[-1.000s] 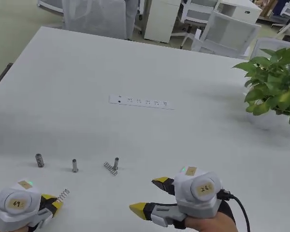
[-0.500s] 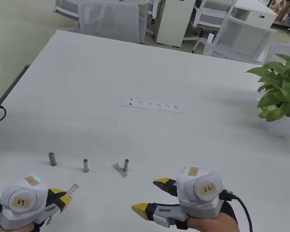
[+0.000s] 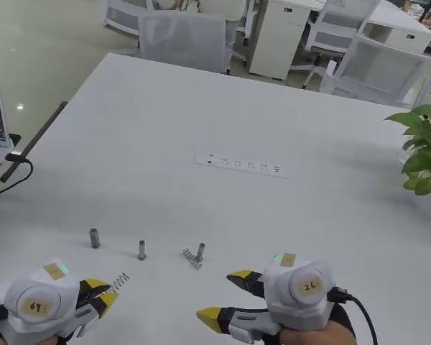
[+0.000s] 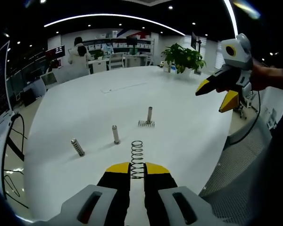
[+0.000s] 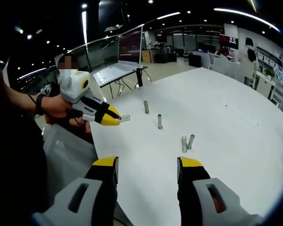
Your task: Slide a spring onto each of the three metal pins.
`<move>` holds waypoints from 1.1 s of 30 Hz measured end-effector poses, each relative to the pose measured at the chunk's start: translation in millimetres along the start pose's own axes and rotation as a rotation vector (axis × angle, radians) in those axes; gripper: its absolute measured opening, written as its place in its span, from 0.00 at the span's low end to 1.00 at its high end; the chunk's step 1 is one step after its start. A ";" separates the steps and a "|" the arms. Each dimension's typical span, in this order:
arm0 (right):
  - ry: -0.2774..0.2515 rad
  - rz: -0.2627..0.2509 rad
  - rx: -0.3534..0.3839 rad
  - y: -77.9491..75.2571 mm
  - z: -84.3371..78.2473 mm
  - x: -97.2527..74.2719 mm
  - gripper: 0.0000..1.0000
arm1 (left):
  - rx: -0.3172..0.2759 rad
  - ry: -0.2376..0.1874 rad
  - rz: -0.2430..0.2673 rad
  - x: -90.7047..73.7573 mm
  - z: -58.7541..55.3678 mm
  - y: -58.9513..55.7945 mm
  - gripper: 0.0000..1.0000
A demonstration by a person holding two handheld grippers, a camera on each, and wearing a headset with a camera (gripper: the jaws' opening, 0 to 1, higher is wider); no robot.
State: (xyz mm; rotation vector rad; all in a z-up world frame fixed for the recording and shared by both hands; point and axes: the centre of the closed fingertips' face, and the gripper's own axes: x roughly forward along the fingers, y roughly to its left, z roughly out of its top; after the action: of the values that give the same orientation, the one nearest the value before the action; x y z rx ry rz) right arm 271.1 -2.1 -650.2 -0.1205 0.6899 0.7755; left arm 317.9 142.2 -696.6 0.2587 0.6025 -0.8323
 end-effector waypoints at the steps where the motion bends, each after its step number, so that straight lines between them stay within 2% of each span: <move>1: -0.001 0.005 -0.005 0.5 0.9 1.0 0.48 | 0.002 -0.003 0.000 -1.4 1.1 -1.4 0.03; 16: 0.023 0.071 -0.073 11.6 8.3 11.6 0.45 | 0.056 -0.053 -0.017 -14.9 24.6 -16.9 0.03; 26: 0.032 0.114 -0.123 16.3 20.1 21.1 0.43 | 0.079 -0.069 -0.038 -16.2 30.6 -25.7 0.03; 33: 0.041 0.162 -0.169 23.6 25.4 27.2 0.40 | 0.114 -0.082 -0.063 -19.0 40.9 -33.7 0.03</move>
State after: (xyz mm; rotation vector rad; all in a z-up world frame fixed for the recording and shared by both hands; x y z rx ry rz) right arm 282.3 39.9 -643.8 -0.2371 0.6780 0.9890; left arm 298.8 113.7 -651.9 0.3095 0.4886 -0.9347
